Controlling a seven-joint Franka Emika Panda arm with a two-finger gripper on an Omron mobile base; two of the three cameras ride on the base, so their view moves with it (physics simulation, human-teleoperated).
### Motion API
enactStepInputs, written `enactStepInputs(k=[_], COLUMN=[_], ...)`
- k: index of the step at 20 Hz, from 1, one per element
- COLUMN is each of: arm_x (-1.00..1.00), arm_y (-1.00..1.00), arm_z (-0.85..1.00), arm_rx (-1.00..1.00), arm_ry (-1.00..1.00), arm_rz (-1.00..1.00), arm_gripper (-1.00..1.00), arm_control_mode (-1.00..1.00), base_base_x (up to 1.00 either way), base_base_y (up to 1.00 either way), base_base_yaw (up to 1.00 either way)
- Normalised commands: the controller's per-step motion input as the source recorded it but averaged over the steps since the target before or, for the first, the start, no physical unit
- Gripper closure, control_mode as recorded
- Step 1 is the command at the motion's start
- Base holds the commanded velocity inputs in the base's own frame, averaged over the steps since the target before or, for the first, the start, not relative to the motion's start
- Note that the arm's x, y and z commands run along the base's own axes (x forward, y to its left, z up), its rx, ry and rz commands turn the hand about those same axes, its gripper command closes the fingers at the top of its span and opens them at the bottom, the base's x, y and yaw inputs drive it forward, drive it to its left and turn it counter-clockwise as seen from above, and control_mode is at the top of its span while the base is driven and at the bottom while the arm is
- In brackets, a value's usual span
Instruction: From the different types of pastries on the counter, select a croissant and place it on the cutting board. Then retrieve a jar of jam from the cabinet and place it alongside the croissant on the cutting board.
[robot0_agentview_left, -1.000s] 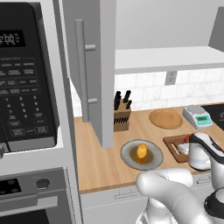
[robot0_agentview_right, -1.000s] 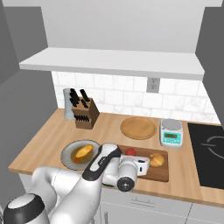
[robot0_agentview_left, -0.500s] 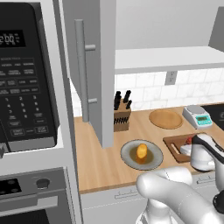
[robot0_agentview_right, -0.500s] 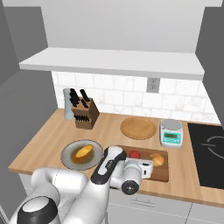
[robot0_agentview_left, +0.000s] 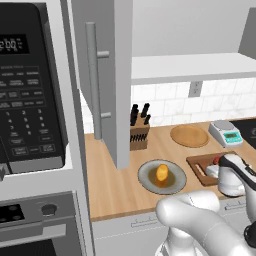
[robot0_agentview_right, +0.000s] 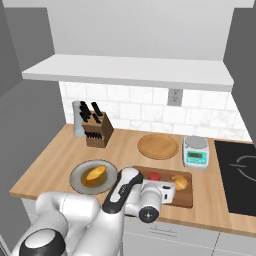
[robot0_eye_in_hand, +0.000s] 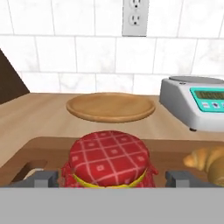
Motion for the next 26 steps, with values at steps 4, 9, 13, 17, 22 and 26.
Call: enactStepInputs(k=[4, 9, 13, 17, 22, 26], arm_x=[-0.22, -0.61, -0.94, -0.89, -0.54, -0.62], arm_y=[0.0, 0.0, -0.01, 0.0, 0.0, 0.0], arm_z=[0.64, 0.86, 0.72, 0.86, 0.97, 0.61], arm_rx=[0.0, 0.0, 0.0, -0.02, 0.0, 0.0], arm_ry=[-0.06, 0.0, 0.12, 0.22, 0.27, 0.29], arm_rz=[-0.04, -0.12, -0.13, -0.03, 0.05, 0.21], arm_gripper=[-1.0, -1.0, -1.0, -1.0, -1.0, -1.0], arm_control_mode=[-1.0, -1.0, -1.0, -1.0, -1.0, -1.0], base_base_x=[0.0, 0.0, 0.0, 0.0, 0.0, 0.0], base_base_y=[0.0, 0.0, 0.0, 0.0, 0.0, 0.0], base_base_yaw=[0.0, 0.0, 0.0, 0.0, 0.0, 0.0])
